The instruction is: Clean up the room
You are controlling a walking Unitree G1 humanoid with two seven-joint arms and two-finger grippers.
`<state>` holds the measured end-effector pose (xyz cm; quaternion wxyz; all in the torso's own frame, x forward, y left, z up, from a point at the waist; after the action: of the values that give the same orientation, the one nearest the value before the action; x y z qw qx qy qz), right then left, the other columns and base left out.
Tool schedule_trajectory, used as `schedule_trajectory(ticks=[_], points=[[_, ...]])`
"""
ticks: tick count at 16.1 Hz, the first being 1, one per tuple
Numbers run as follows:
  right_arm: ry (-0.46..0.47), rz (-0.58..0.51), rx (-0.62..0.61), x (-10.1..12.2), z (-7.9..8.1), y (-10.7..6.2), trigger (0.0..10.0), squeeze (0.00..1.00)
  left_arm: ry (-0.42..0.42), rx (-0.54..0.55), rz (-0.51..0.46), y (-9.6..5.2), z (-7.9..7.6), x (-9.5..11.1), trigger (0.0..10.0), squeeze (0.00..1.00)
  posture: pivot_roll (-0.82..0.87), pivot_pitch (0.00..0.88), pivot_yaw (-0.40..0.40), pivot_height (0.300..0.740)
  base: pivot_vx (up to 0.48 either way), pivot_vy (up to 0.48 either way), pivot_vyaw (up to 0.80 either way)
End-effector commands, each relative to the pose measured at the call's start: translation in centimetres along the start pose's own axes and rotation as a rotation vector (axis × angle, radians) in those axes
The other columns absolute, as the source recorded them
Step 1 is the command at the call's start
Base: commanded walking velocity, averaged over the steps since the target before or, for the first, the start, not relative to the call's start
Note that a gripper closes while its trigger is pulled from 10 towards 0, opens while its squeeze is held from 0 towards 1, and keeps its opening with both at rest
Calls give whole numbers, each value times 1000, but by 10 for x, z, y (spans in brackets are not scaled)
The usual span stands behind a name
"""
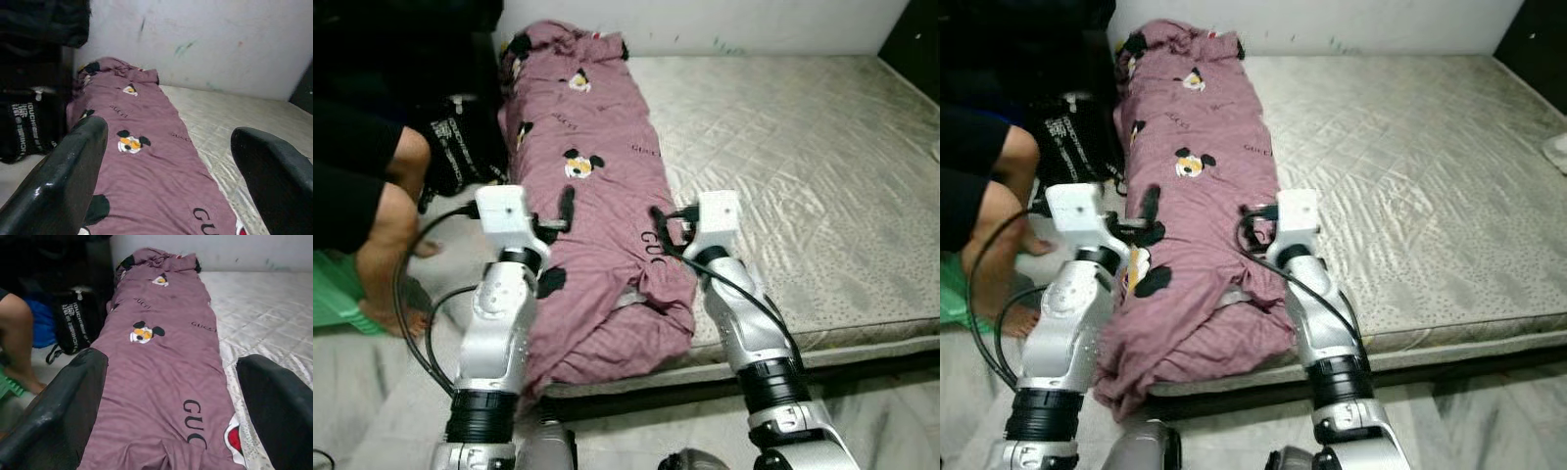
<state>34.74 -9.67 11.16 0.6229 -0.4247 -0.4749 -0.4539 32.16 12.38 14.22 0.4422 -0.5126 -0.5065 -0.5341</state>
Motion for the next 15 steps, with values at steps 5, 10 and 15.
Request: schedule_trajectory(ticks=[5, 10, 15], points=[[5, -8, -25, 1, -10, -1, 10000, 0, -11, 12, -16, 2, -5, 3, 10000, 0, 49, 12, -50, 740, 0, 0, 0], [5, -8, -12, 1, -9, -1, 10000, 0, -17, 28, -14, 4, -4, 3, 10000, 0, 49, 12, -50, 740, 0, 0, 0], [6, -10, -2, 2, -8, -1, 10000, 0, -31, 100, -4, 3, 5, 2, 10000, 0, 41, 26, -53, 740, 0, 0, 0]])
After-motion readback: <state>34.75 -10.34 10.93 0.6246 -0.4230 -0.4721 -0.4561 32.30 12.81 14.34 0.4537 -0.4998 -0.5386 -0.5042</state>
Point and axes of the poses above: a point about 5 cm out from each wrist's last joint towards the gripper, its own y axis pointing out of the wrist towards the gripper, its own x axis along the axis of the wrist's last joint, z = x × y, the point moved 2 cm from there along y, pointing out of the wrist towards the gripper, and after that the axes turned 7 degrees about y, right-handed, at the moved point
